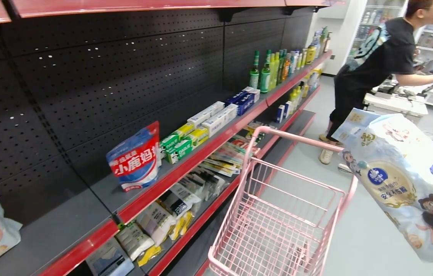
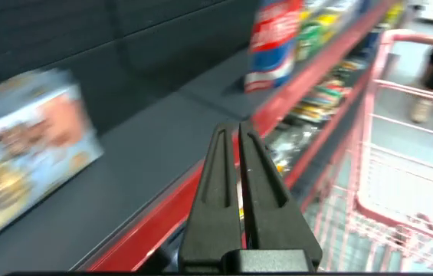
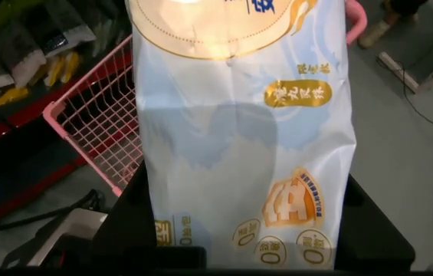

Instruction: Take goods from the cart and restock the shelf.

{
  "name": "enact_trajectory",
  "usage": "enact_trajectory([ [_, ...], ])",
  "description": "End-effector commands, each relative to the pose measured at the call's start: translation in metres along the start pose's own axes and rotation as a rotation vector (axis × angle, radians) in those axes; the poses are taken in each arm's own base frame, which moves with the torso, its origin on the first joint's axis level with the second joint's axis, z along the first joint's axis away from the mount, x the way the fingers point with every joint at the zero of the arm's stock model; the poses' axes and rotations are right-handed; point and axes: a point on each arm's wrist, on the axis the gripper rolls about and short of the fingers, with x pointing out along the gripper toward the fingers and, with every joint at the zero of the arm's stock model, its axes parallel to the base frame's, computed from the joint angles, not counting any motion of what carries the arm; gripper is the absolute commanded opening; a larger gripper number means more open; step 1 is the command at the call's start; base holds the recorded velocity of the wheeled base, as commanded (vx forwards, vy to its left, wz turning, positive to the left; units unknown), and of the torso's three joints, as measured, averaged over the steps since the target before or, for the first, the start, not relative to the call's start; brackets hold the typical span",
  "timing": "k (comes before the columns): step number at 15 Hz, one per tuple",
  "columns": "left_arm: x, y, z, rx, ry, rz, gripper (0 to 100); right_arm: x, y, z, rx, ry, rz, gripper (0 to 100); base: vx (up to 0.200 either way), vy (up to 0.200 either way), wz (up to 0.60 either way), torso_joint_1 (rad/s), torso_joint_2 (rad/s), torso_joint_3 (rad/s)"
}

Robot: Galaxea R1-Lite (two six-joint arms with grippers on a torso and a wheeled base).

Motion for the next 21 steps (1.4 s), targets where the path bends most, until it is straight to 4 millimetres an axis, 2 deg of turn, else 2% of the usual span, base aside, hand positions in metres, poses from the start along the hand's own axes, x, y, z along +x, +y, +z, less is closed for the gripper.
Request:
enact_trajectory([
  [1, 0.000, 0.000, 0.000, 0.000, 0.001, 0.001, 0, 0.001, 0.000, 0.000, -0.001, 0.003, 0.004, 0, 0.000, 0.000, 0.60, -0.012, 0.01, 0.007],
  [16, 0.000, 0.000, 0.000, 0.001, 0.001, 0.001, 0, -0.007, 0.000, 0.002, -0.042, -0.046, 0.005, 0, 0.000, 0.000, 0.60, 0.001, 0.00, 0.003],
  [21, 0.000, 0.000, 0.000, 0.000, 0.000, 0.001, 0, -0.021, -0.001, -0.001, -0.058, -0.106, 0.004, 0, 0.000, 0.000, 0.00, 0.000, 0.00, 0.000],
])
